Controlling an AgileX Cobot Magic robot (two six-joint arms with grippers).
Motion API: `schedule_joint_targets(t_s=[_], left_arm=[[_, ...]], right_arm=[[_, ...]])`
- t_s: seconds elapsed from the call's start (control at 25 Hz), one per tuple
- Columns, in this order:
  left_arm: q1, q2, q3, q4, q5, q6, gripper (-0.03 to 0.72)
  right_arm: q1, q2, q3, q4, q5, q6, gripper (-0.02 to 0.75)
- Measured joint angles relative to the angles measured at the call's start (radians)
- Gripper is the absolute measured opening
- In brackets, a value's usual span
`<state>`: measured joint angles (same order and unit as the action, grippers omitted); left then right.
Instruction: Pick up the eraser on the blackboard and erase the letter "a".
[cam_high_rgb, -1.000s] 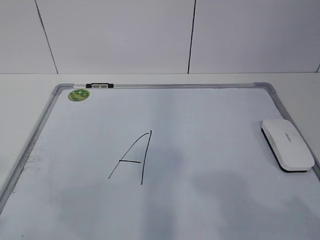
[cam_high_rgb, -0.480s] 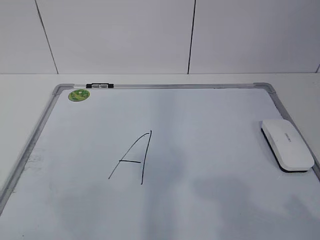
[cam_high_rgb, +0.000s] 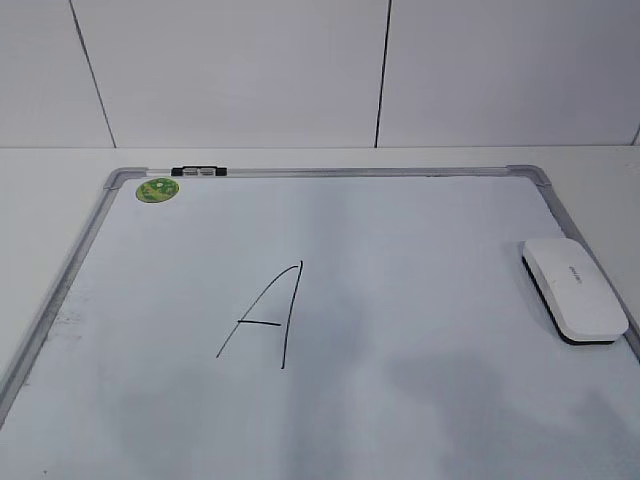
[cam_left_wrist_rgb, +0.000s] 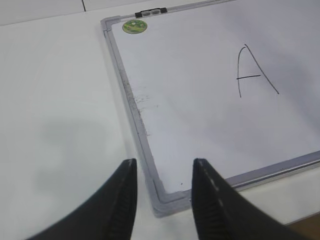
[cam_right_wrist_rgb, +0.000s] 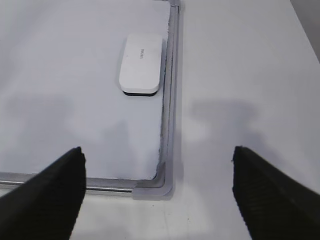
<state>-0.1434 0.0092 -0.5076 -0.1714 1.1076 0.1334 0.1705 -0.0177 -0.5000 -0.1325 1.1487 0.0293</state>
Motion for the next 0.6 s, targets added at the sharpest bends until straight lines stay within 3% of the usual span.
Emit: schedule_joint_targets(t_s=[0.44, 0.6], left_arm=[[0.172, 0.0, 0.0, 0.0, 0.0, 0.0, 0.247], [0.18, 0.0, 0.0, 0.0, 0.0, 0.0, 0.244]], right_arm=[[-0.136, 0.0, 0.0, -0.004, -0.002, 0.0, 0.754], [-0.137, 0.0, 0.0, -0.004, -0.002, 0.0, 0.754]])
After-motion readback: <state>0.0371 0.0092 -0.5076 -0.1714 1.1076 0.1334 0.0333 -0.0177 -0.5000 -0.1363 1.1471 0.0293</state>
